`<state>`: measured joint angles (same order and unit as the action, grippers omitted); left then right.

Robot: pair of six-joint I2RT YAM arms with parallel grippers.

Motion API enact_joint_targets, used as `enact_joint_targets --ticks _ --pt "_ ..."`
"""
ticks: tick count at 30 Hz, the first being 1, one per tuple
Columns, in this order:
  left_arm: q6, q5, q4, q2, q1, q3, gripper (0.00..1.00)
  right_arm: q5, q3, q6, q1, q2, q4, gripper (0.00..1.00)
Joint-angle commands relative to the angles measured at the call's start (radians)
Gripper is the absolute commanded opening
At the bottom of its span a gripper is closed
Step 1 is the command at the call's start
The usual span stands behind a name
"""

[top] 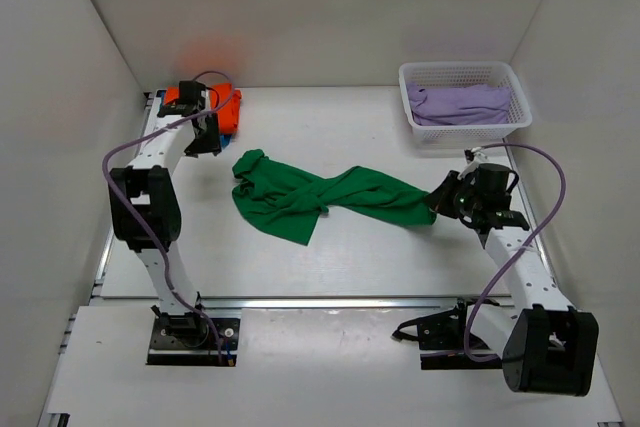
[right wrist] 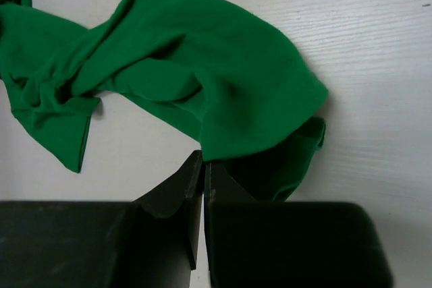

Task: Fold and stack the t-shirts
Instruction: Flatten out the tshirt

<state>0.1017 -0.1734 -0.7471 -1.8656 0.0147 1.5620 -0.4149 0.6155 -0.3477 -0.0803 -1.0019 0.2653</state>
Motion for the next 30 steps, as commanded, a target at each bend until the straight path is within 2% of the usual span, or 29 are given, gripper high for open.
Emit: enact_joint_targets --ticks 1,3,5,7,10,11,16,19,25,30 --pt "0.044 0.101 0.008 0.046 0.007 0.066 0.6 0.036 0.0 0.021 0.03 -0.026 -0.107 0.0" --pt "0.071 0.147 0.024 0.109 0.046 -0.012 0.59 0.044 -0.026 0.024 0.028 -0.027 -0.124 0.0" --pt "0.117 0.185 0.08 0.257 0.106 -0.197 0.55 0.047 -0.037 0.016 0.033 -0.033 -0.133 0.0" --pt "0.173 0.175 0.116 0.412 0.233 -0.381 0.52 0.051 -0.046 0.023 0.047 -0.055 -0.14 0.0" --pt "0.305 0.179 0.192 0.517 0.384 -0.528 0.52 0.062 -0.037 0.033 0.076 -0.086 -0.144 0.0" --pt "0.356 0.19 0.218 0.546 0.404 -0.58 0.51 0.064 -0.028 0.032 0.074 -0.092 -0.15 0.0" --pt "0.536 0.271 0.322 0.554 0.47 -0.753 0.5 0.064 -0.02 0.012 0.116 -0.109 -0.158 0.0" --pt "0.622 0.246 0.406 0.565 0.507 -0.815 0.51 0.054 -0.046 -0.011 0.122 -0.099 -0.185 0.0" --pt "0.679 0.253 0.482 0.455 0.573 -0.835 0.49 0.035 -0.033 -0.01 0.103 -0.103 -0.184 0.0" --pt "0.678 0.207 0.473 0.346 0.613 -0.795 0.52 0.007 -0.005 -0.01 0.091 -0.115 -0.186 0.0"
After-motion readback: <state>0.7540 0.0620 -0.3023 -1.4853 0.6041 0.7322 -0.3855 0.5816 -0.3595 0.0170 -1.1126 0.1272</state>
